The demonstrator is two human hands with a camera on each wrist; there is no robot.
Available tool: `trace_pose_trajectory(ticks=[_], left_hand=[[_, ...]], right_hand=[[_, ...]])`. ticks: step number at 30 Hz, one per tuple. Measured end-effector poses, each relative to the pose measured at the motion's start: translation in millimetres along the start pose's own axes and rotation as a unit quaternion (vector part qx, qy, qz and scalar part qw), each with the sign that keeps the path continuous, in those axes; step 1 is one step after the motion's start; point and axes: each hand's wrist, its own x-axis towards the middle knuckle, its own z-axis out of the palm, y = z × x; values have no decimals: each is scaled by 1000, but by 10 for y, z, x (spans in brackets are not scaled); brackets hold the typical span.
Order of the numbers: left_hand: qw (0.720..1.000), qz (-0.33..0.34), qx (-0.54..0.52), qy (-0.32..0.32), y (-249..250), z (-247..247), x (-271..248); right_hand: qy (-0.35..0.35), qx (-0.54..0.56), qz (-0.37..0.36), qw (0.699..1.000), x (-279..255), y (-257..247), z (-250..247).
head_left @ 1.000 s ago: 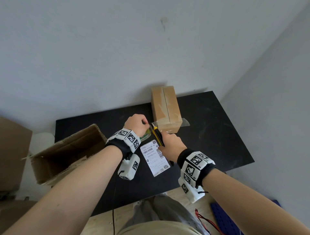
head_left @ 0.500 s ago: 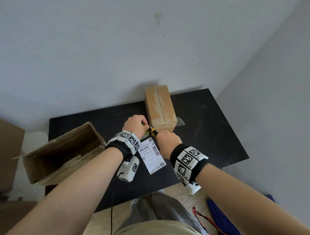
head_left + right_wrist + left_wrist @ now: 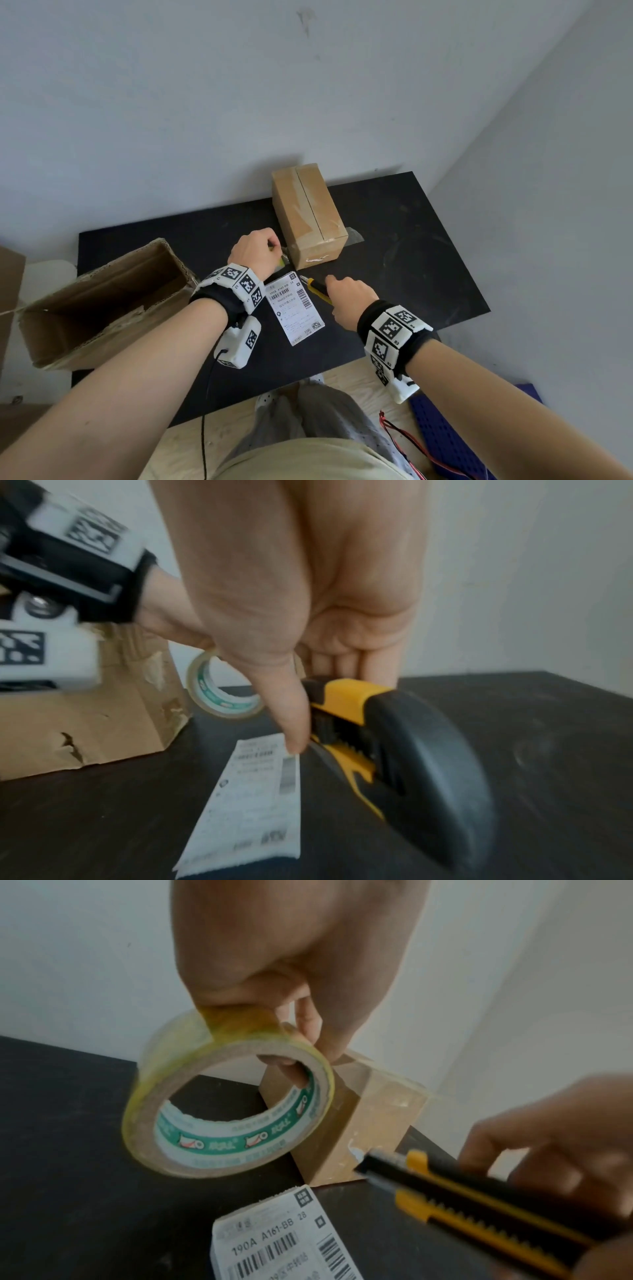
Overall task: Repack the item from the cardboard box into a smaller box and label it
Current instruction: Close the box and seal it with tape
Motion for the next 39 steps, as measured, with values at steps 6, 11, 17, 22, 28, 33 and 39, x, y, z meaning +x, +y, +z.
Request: trace_pose_trajectory(ticks=[6,11,17,22,28,33,39], left_hand=[[999,2,-45,-4,-79,25,-78],[997,-6,-76,-4,-123,62,-157],[995,3,-103,-10,-151,86,-216],[995,3,-103,-14,-145,61,-234],[997,-3,-79,-24,-133,61,-243],[999,0,-46,-30,-182,82,-242],[999,-9,14,-36,-300,163,-319]], right_hand=[[-33,183,23,982,287,144,386],[-27,228,18,973,446,206,609],[11,176,-35,984,534,246,676],[131,182,-105,969,478,196,526],[409,48,-215,885,365,94,15],[196,-63,-183,961,429,199,-262],[184,-58,-177,965,463,223,-299]])
